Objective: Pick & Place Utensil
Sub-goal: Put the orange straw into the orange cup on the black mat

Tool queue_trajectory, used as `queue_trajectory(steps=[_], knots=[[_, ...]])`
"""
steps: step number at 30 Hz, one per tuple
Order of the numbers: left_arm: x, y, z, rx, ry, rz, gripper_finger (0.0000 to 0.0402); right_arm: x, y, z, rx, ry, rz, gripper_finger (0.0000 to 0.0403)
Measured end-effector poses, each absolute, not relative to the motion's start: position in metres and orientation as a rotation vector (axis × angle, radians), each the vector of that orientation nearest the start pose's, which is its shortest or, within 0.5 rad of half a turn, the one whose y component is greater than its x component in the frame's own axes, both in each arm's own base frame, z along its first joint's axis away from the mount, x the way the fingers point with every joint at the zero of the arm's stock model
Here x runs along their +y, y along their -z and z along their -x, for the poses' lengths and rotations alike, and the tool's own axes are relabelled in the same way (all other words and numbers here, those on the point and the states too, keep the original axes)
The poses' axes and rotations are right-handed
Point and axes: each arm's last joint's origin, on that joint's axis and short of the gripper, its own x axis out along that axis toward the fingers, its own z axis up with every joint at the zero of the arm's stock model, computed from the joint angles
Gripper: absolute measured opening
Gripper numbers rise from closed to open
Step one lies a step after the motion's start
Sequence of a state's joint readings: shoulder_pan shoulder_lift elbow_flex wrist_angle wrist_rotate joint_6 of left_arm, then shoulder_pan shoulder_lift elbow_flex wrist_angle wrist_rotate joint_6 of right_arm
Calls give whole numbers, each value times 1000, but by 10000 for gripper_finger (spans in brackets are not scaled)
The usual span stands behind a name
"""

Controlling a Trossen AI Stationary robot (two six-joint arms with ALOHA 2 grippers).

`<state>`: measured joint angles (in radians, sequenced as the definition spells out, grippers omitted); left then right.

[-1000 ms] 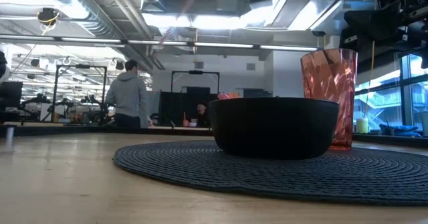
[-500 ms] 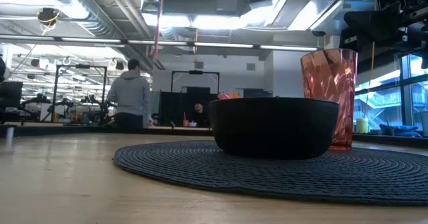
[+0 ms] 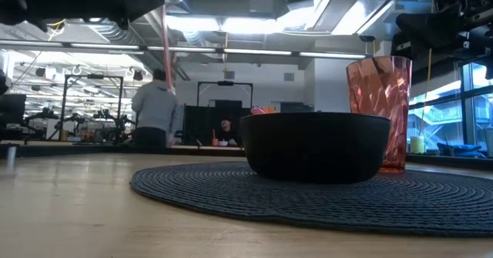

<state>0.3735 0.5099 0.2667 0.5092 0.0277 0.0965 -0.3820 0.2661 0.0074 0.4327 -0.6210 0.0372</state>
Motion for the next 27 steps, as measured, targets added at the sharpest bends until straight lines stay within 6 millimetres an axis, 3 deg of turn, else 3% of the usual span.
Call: queue_trajectory(steps=[6,13,19,27], knots=[[50,-241,-125,-259,-361,-112,2,-25,-182,-106,-133,-240,52,6],[49,-240,-124,-292,-362,-111,2,-25,-182,-106,-132,-220,56,6],[48,-243,-128,-348,-292,3,2,-25,-182,-106,-131,-209,56,6],[36,-252,-154,-480,-137,21,2,-26,-182,-107,-133,-185,59,6]])
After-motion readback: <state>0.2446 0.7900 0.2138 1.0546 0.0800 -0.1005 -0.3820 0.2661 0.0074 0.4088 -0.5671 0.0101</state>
